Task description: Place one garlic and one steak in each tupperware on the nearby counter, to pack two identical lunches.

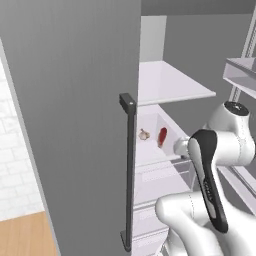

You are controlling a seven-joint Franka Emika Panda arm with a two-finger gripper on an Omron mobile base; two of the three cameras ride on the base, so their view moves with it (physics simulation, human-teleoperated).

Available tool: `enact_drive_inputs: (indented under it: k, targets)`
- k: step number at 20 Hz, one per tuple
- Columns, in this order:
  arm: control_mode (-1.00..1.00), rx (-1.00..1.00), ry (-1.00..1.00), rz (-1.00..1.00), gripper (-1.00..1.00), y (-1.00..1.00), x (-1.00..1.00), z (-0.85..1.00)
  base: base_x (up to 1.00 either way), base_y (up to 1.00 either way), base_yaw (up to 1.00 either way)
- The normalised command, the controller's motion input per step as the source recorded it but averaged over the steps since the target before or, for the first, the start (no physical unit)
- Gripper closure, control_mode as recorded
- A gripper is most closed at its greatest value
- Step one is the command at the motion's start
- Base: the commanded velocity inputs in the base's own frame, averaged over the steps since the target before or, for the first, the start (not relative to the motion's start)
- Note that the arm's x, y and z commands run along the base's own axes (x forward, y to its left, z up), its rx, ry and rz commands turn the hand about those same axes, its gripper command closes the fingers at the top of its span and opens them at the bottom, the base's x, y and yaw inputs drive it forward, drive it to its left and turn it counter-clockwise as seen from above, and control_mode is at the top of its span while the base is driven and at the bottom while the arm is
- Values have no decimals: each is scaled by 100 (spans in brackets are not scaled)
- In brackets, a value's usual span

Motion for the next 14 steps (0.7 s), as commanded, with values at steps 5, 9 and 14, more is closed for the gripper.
enact_drive_inputs:
  k: [5, 9, 14]
  targets:
    - [-100, -13, 2, 1, -100, 13, 93, -11, 0, 0, 0]
    - [-100, -7, 4, 0, -100, 5, 80, -25, 0, 0, 0]
    - [-100, 0, -13, 1, -100, 0, 31, -85, 0, 0, 0]
